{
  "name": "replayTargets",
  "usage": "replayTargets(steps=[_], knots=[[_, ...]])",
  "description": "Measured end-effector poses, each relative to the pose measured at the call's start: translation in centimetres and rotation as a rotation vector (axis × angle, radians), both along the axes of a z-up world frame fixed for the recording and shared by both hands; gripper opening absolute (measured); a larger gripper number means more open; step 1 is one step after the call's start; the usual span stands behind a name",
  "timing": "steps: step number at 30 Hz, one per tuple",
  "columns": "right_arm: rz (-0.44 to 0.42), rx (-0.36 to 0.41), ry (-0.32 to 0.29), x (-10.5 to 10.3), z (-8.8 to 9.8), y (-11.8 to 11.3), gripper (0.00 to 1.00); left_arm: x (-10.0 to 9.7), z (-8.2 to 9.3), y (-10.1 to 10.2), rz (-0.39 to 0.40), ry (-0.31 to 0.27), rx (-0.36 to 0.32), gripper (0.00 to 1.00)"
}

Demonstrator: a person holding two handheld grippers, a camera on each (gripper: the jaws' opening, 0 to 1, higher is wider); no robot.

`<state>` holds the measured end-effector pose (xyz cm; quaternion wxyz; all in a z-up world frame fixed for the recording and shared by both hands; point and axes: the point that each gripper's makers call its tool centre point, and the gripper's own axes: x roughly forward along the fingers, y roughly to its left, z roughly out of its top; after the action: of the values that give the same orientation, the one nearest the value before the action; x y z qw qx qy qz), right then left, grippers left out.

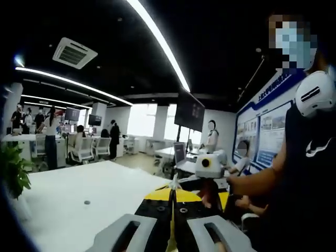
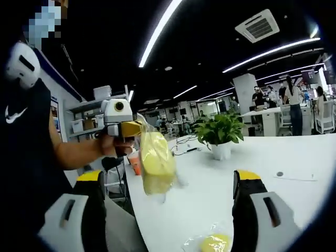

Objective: Compare the silicone blocks by pressing each to a similar depth, holding the contact briefly, and releasing to observe deformation and rebound differences across the visible hardness samples.

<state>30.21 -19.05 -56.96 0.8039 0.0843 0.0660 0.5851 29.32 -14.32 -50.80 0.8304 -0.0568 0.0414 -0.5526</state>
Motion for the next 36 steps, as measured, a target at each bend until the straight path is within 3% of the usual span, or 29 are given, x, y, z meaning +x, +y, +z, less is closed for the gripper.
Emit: replayTargets(steps=[5,9,12,17,21,29,36], knots=[[0.023,0.006,-0.006,-0.3,0.1,1.0,0.96,-0.4,0.4,-0.1,-0.01,-0.004,-0.008,0.0],[0.051,0.015,-0.015,-0.7,0.1,1.6,0.83,-0.6,0.8,-0.2,-0.019,-0.007,-0.02,0.0],[0.049,0.033,-0.028,-0.6,0.4,2.0,0.82,-1.0,1.0,-0.4,-0.032,-0.01,-0.023,0.0],[0.046,0.058,-0.055,-0.5,0.6,2.4,0.7,-1.6,1.5,-0.8,-0.051,-0.011,-0.037,0.0],[0.056,0.097,-0.029,-0.8,0.7,2.5,0.6,-1.9,1.6,-0.9,-0.05,-0.012,-0.042,0.0],[0.071,0.142,0.007,-1.0,1.0,2.5,0.53,-1.9,2.3,-1.2,-0.047,-0.023,-0.053,0.0],[0.094,0.157,0.015,-1.5,1.3,2.5,0.34,-1.9,2.5,-1.4,-0.051,-0.026,-0.056,0.0]])
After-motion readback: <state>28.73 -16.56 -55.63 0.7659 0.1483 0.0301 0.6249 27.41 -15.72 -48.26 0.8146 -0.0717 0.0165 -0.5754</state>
